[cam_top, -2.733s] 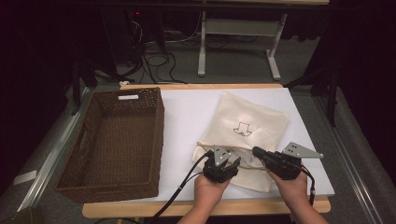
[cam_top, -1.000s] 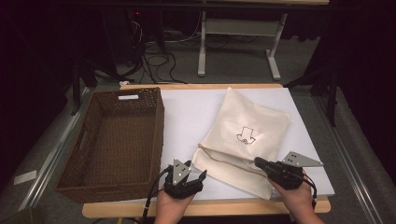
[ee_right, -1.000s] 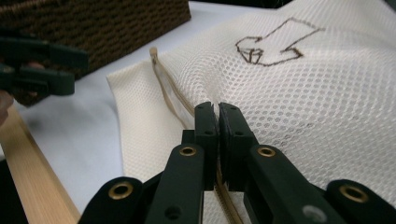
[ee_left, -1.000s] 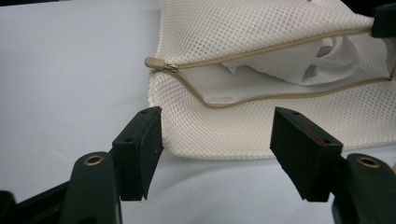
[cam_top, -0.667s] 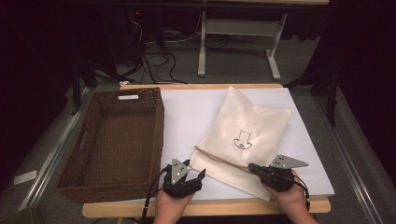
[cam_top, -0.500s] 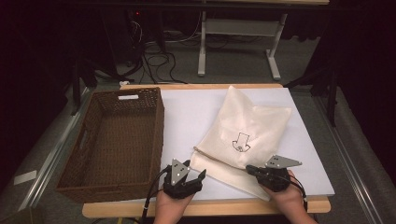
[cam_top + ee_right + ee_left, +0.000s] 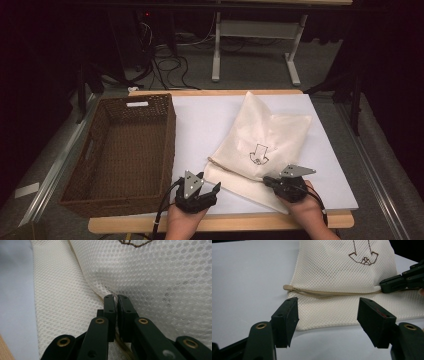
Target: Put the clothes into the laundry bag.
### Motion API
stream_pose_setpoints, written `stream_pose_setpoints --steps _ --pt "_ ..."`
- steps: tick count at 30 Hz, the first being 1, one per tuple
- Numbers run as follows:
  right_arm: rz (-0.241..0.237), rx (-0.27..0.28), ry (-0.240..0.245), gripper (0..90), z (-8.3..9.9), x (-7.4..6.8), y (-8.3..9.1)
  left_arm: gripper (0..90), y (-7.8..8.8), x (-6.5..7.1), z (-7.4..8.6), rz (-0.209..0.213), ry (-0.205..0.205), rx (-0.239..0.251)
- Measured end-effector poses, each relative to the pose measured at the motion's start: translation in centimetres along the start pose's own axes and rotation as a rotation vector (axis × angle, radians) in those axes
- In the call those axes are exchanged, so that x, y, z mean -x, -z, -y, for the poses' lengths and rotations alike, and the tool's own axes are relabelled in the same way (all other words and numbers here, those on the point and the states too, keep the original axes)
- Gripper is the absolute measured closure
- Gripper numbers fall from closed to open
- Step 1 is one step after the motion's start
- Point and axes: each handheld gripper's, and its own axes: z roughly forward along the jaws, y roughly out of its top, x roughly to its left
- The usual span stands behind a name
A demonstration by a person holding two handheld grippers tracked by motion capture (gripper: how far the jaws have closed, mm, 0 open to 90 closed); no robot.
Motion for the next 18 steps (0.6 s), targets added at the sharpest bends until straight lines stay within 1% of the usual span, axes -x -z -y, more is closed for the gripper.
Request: stream_pose_setpoints --steps 1,3,6,8,9,11,15,16,18 --pt "0.002 -0.001 -0.012 86.9 0.0 0.1 0.1 34.0 0.0 0.0 0.0 0.0 0.0 0.0" --pt "0.012 0.003 -0.014 86.9 0.0 0.3 0.1 33.9 0.0 0.0 0.0 -0.003 0.0 -0.003" --pt "0.029 0.002 -0.034 86.9 0.0 0.9 0.2 33.6 -0.1 0.0 0.0 -0.003 -0.001 -0.006" --pt "0.033 -0.006 -0.036 86.7 0.1 1.1 0.1 33.6 -0.2 0.0 0.0 -0.004 -0.003 -0.007" --pt "0.035 -0.011 -0.029 86.7 0.2 1.1 0.1 33.6 -0.2 0.1 0.1 -0.004 -0.004 -0.008" --pt "0.048 -0.011 -0.026 86.7 0.1 1.0 0.0 33.5 -0.2 0.1 0.1 -0.004 -0.005 -0.009" --pt "0.08 -0.006 -0.051 86.5 0.0 1.6 0.1 33.5 -0.2 0.0 0.1 -0.006 -0.004 -0.006" --pt "0.077 -0.009 -0.067 86.4 0.1 1.8 0.2 33.5 -0.2 0.0 0.1 -0.006 -0.003 -0.006" --pt "0.068 -0.003 -0.06 85.4 0.1 1.8 0.3 33.5 -0.2 0.0 0.1 -0.007 -0.004 -0.007"
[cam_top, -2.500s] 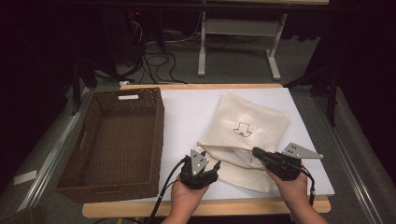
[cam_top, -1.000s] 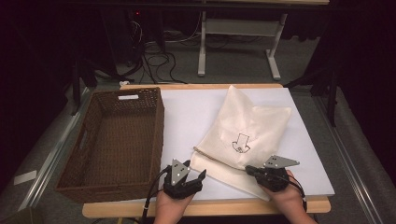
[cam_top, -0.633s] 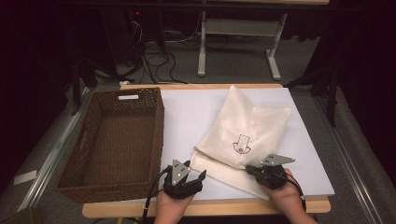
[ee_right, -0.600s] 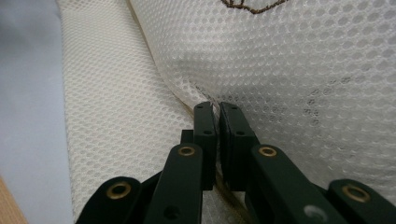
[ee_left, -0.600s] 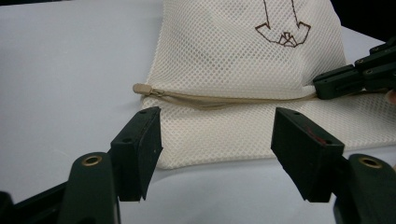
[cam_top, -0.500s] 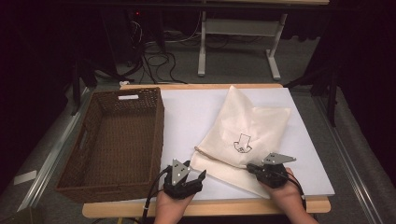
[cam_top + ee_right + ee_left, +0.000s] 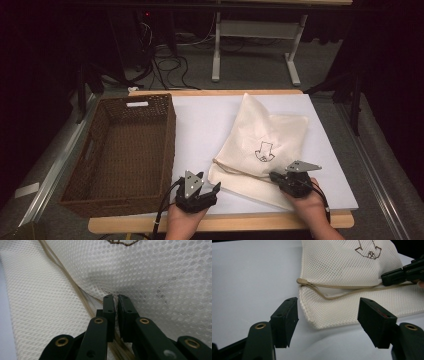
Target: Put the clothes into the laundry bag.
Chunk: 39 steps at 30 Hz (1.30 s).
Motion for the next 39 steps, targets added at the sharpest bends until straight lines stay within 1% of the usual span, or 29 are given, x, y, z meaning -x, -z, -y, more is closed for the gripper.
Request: stream_pose_setpoints --steps 4,8,10,11,13,18,20,21,23,28,31,35,39 --pt "-0.025 0.016 0.012 80.2 0.1 -0.3 0.2 33.4 0.0 0.0 0.0 -0.003 -0.002 0.002" --pt "-0.048 0.031 -0.004 75.1 0.0 -0.4 0.6 33.3 0.0 0.0 0.0 -0.005 -0.003 0.0" --pt "-0.05 0.037 0.005 74.1 0.0 -0.5 0.8 33.3 -0.1 0.0 0.0 -0.007 -0.005 -0.001" --pt "-0.053 0.039 0.001 73.6 0.0 -0.6 0.8 33.3 -0.1 0.0 0.0 -0.006 -0.004 0.0" --pt "-0.052 0.044 0.013 72.8 0.0 -0.7 0.9 33.3 -0.1 0.0 0.0 -0.005 -0.004 0.0" --pt "-0.052 0.058 0.014 71.7 0.0 -0.7 1.1 33.3 -0.1 0.0 0.0 -0.006 -0.006 0.001" --pt "-0.056 0.06 0.007 71.2 -0.1 -0.8 1.2 33.2 -0.1 0.0 0.0 -0.006 -0.006 0.001" --pt "-0.061 0.071 0.012 70.9 -0.2 -0.8 1.4 33.2 -0.1 0.0 0.0 -0.006 -0.005 0.001" --pt "-0.061 0.076 0.015 70.8 -0.2 -0.8 1.5 33.2 -0.1 0.0 0.0 -0.006 -0.006 0.0" --pt "-0.064 0.11 0.009 69.8 -0.5 -0.9 2.4 33.2 -0.1 0.1 0.0 -0.006 -0.013 -0.004" --pt "-0.048 0.142 0.004 68.1 -0.6 -0.6 3.4 33.2 -0.2 0.1 0.0 -0.005 -0.016 -0.006" --pt "-0.01 0.177 -0.024 64.7 -0.4 0.2 4.7 33.2 -0.5 0.2 -0.2 0.002 -0.016 -0.005" --pt "0.035 0.197 -0.075 60.0 0.4 1.2 6.0 33.2 -1.2 0.5 -0.5 0.022 -0.025 -0.012"
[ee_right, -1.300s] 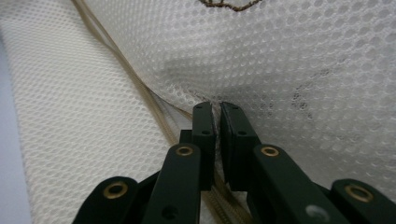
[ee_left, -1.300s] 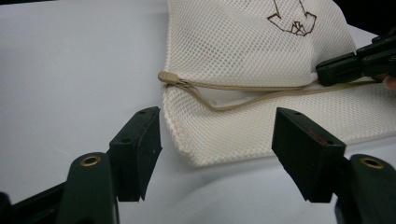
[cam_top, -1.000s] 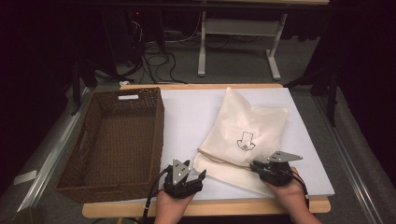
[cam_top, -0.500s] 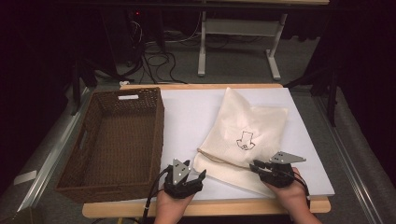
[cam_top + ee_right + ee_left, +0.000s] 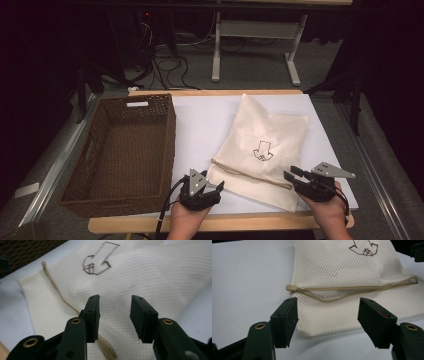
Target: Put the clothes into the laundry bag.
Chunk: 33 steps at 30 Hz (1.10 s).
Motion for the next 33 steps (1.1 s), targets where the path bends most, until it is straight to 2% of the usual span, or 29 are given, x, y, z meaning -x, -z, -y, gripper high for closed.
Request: stream_pose_setpoints --steps 4,6,7,9,12,14,18,20,24,25,27,29,30,33 --pt "0.057 -0.015 -0.064 52.3 0.9 1.1 1.0 33.1 -0.7 0.4 -0.4 0.023 -0.011 0.0" --pt "0.079 -0.045 -0.091 49.0 1.5 1.6 0.9 33.1 -1.0 0.5 -0.5 0.032 -0.015 0.002" --pt "0.093 -0.084 -0.119 45.6 2.2 2.0 0.7 33.1 -1.1 0.6 -0.6 0.037 -0.017 0.002" --pt "0.093 -0.095 -0.131 43.7 2.4 2.2 0.5 33.1 -1.2 0.7 -0.7 0.048 -0.019 0.004" --pt "0.1 -0.128 -0.171 35.0 3.0 2.6 0.1 33.1 -1.4 0.7 -0.8 0.052 -0.017 0.011" --pt "0.111 -0.158 -0.162 31.6 3.3 2.6 -0.4 33.1 -1.3 0.7 -0.9 0.054 -0.023 0.01" --pt "0.105 -0.165 -0.148 30.0 3.4 2.2 -0.9 33.1 -1.3 0.7 -0.9 0.047 -0.021 0.013" --pt "0.101 -0.171 -0.132 32.9 3.4 2.0 -1.0 33.1 -1.2 0.6 -0.9 0.043 -0.019 0.014" --pt "0.083 -0.177 -0.079 46.7 3.4 1.3 -1.2 33.1 -1.2 0.4 -0.9 0.038 -0.014 0.009" --pt "0.094 -0.185 -0.052 52.8 3.4 1.1 -1.2 33.1 -1.2 0.4 -0.8 0.037 -0.014 0.009" --pt "0.092 -0.195 -0.041 63.4 3.3 1.0 -1.3 33.1 -1.1 0.5 -0.9 0.034 -0.014 0.011" --pt "0.098 -0.221 -0.007 78.5 3.0 0.7 -1.3 33.1 -1.1 0.5 -0.8 0.033 -0.015 0.008" --pt "0.084 -0.229 0.0 81.9 2.9 0.7 -1.3 33.1 -1.1 0.4 -0.8 0.033 -0.016 0.007" --pt "0.08 -0.228 0.006 84.0 2.8 0.6 -1.3 33.1 -1.2 0.3 -0.8 0.028 -0.016 0.004"
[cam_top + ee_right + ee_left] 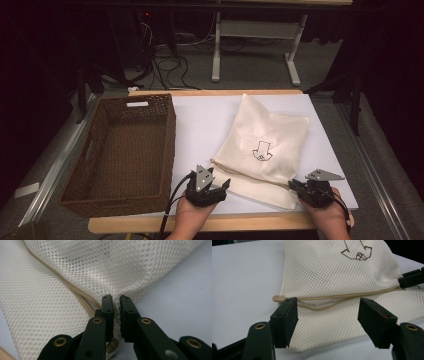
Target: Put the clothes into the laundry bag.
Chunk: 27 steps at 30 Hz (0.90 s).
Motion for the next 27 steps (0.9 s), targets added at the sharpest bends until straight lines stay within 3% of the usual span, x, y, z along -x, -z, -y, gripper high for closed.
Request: stream_pose_setpoints --steps 17,21,24,27 --pt "-0.005 0.026 -0.016 84.3 0.1 2.4 1.1 33.8 -1.1 -0.7 0.7 -0.05 -0.002 -0.069" --pt "-0.003 0.032 -0.033 84.3 0.4 3.1 1.5 35.9 -1.9 -0.7 0.9 -0.038 0.002 -0.099" --pt "0.007 0.03 -0.035 84.3 0.6 3.6 1.8 35.5 -2.7 -0.4 0.9 -0.049 -0.054 -0.147" --pt "0.005 0.033 -0.045 84.2 0.9 4.1 2.1 35.5 -3.0 -0.3 0.9 -0.046 -0.049 -0.152"
